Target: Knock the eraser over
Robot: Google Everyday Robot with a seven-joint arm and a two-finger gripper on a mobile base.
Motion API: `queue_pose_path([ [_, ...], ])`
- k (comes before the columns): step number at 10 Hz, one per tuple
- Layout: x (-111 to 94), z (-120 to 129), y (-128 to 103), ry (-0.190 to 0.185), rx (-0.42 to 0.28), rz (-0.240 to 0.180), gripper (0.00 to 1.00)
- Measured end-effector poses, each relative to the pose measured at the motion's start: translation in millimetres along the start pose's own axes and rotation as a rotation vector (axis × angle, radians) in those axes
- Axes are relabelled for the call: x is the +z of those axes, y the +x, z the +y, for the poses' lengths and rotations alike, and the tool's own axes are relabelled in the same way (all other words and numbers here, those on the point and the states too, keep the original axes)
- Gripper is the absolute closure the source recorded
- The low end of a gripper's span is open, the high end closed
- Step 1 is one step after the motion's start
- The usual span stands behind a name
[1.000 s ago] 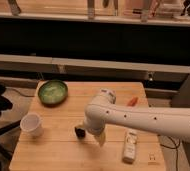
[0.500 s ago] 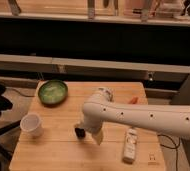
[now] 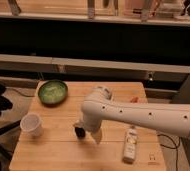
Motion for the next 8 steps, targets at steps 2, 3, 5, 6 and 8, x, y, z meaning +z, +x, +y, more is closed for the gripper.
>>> queue_pose_path([
  [2, 0.0, -4.5, -1.2, 0.001, -0.006, -0.006, 0.2],
  [3, 0.0, -5.8, -0.9, -0.001, -0.006, -0.009, 0.2],
  [5, 0.3, -11.4, 0.7, 0.003, -0.006, -0.014, 0.2],
  [6, 0.8, -16.8, 0.1, 0.003, -0.011, -0.019, 0.2],
  [8, 1.3, -19.8, 0.3, 0.003, -0.016, -0.023, 0.2],
])
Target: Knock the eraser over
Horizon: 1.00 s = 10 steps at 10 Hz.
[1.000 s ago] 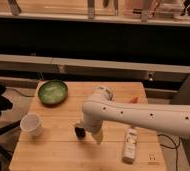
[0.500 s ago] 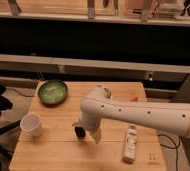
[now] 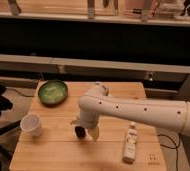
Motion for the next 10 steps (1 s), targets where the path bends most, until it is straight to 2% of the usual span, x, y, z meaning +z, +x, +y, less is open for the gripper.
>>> queue_pose_path([
  [10, 0.6, -15.2, 2.9, 0.001, -0.005, -0.024, 0.2],
])
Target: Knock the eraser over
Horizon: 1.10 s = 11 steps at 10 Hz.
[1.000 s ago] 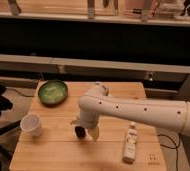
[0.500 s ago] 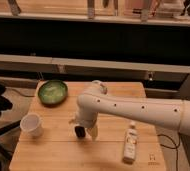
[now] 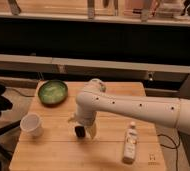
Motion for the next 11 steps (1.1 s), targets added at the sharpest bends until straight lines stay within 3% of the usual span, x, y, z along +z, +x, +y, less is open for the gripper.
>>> queue_pose_path([
  [11, -1.7, -2.1, 2.8, 0.011, -0.003, -0.033, 0.2],
])
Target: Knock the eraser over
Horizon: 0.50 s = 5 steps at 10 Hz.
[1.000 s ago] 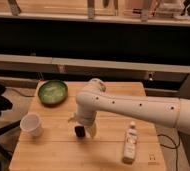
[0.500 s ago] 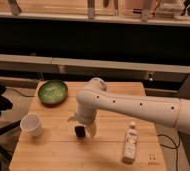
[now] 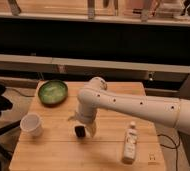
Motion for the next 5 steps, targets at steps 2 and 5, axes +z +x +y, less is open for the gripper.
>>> queue_pose_path([
  [2, -0.2, -0.1, 0.1, 0.001, -0.001, -0.005, 0.2],
  [5, -0.2, -0.4, -0.2, 0.001, -0.002, -0.013, 0.2],
])
